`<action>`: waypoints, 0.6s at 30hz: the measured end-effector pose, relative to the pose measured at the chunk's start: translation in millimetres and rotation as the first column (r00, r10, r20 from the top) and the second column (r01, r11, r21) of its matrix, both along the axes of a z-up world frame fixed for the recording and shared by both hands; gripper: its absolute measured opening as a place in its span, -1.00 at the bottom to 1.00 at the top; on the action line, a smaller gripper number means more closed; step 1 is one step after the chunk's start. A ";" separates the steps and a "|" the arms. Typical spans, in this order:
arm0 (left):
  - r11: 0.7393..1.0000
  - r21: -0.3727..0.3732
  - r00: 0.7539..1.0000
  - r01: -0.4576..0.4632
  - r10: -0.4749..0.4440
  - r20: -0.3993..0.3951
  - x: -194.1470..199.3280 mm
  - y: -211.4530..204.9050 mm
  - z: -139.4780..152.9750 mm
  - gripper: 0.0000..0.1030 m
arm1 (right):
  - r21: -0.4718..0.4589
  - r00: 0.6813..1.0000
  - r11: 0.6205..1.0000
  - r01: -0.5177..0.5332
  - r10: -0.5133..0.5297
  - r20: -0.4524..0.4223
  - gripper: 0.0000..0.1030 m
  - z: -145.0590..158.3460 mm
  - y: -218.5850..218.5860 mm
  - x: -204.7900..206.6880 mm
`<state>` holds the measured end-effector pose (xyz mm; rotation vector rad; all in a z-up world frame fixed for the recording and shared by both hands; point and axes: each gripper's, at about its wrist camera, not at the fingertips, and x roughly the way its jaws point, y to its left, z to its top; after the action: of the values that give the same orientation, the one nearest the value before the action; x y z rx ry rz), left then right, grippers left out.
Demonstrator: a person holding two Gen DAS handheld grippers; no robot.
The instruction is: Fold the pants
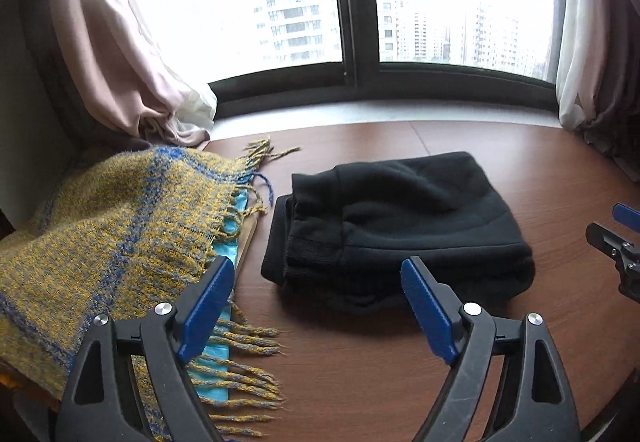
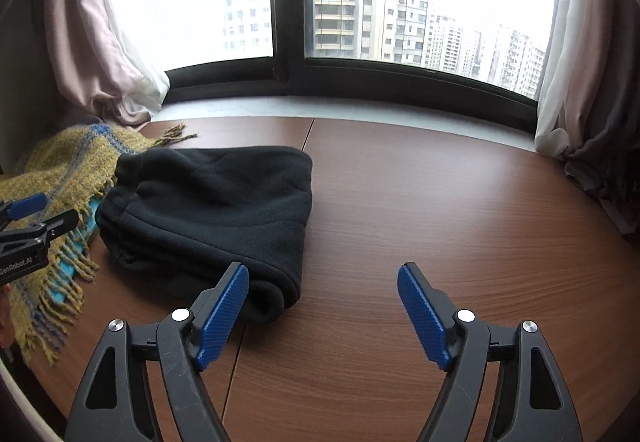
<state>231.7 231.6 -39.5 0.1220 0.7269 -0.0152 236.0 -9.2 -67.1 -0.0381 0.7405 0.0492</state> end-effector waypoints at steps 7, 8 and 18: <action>0.997 -0.068 0.997 0.026 -0.021 0.068 -36.6 -41.6 37.2 0.79 | 0.013 0.997 1.000 0.002 -0.003 0.079 0.61 42.3 -30.3 -46.6; 0.998 -0.066 0.997 0.023 -0.018 0.078 -42.6 -47.6 41.0 0.80 | 0.018 0.996 1.000 0.005 -0.006 0.092 0.61 47.0 -35.5 -54.6; 0.997 -0.029 0.988 0.071 -0.066 0.139 -105.1 -103.4 55.7 0.86 | 0.044 0.993 0.999 -0.008 0.003 0.122 0.61 65.2 -75.4 -112.1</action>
<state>126.6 128.1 16.2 0.1143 0.5834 -0.0839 123.9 -84.6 -1.9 -0.0003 0.6170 0.0681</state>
